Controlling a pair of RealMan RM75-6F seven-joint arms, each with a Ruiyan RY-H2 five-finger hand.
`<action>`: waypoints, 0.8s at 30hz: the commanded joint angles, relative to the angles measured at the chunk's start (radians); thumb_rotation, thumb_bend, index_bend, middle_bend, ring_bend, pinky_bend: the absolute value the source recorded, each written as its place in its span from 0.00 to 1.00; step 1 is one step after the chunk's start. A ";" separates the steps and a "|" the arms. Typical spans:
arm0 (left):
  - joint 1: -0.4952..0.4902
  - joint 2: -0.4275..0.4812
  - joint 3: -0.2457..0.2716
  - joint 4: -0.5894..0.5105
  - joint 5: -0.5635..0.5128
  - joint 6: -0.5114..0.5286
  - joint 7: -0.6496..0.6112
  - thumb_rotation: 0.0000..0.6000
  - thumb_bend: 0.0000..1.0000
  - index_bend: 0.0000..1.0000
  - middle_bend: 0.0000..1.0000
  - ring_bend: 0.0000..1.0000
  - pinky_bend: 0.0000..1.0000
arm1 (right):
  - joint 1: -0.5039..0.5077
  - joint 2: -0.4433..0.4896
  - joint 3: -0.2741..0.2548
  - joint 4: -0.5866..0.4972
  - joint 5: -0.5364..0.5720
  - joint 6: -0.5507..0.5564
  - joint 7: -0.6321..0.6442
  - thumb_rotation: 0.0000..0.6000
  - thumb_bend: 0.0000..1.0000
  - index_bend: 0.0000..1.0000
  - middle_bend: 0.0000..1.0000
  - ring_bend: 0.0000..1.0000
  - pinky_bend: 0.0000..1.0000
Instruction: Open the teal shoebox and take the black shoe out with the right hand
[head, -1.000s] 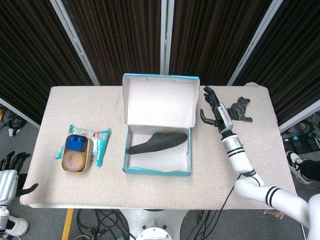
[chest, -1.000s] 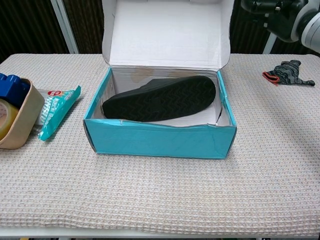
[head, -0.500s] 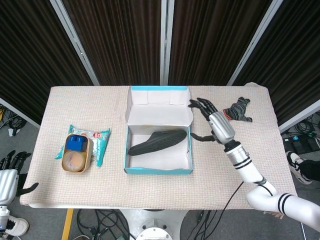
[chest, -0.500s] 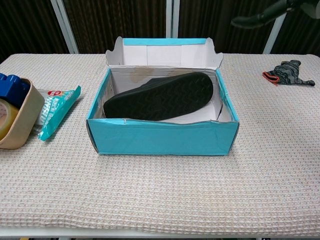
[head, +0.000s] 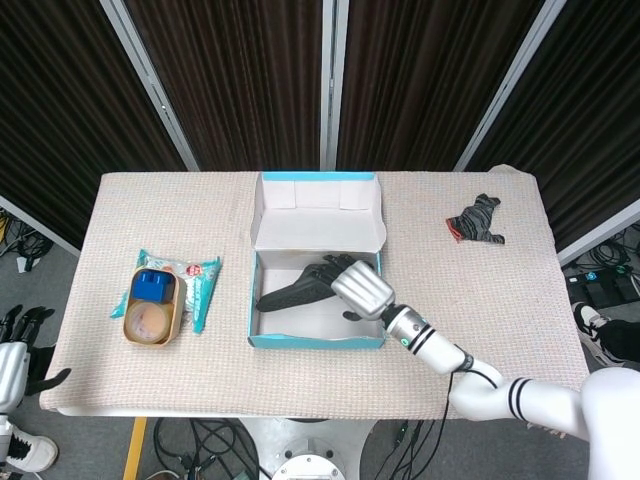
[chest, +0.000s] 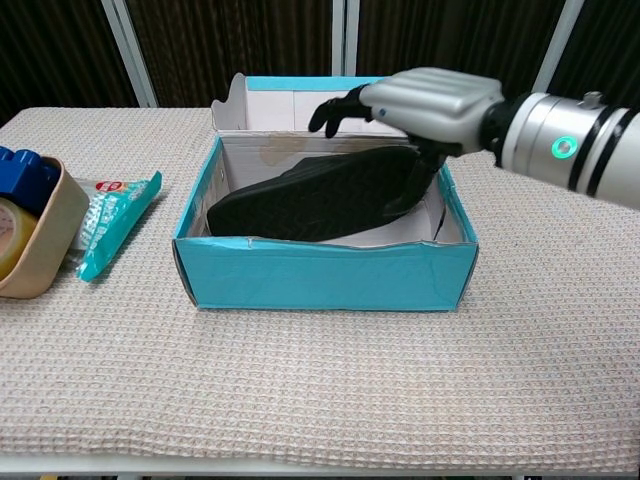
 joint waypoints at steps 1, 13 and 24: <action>0.004 -0.003 -0.001 0.010 -0.001 0.005 -0.011 1.00 0.08 0.17 0.14 0.04 0.14 | 0.034 -0.082 0.006 0.052 0.037 -0.033 -0.105 1.00 0.01 0.15 0.20 0.11 0.20; 0.008 -0.009 0.001 0.037 -0.001 -0.002 -0.037 1.00 0.08 0.17 0.14 0.04 0.14 | 0.092 -0.210 0.063 0.177 0.139 -0.080 -0.224 1.00 0.02 0.15 0.20 0.11 0.19; 0.008 -0.012 0.001 0.042 -0.006 -0.014 -0.046 1.00 0.08 0.17 0.14 0.04 0.14 | 0.118 -0.280 0.051 0.249 0.167 -0.095 -0.281 1.00 0.21 0.55 0.45 0.38 0.58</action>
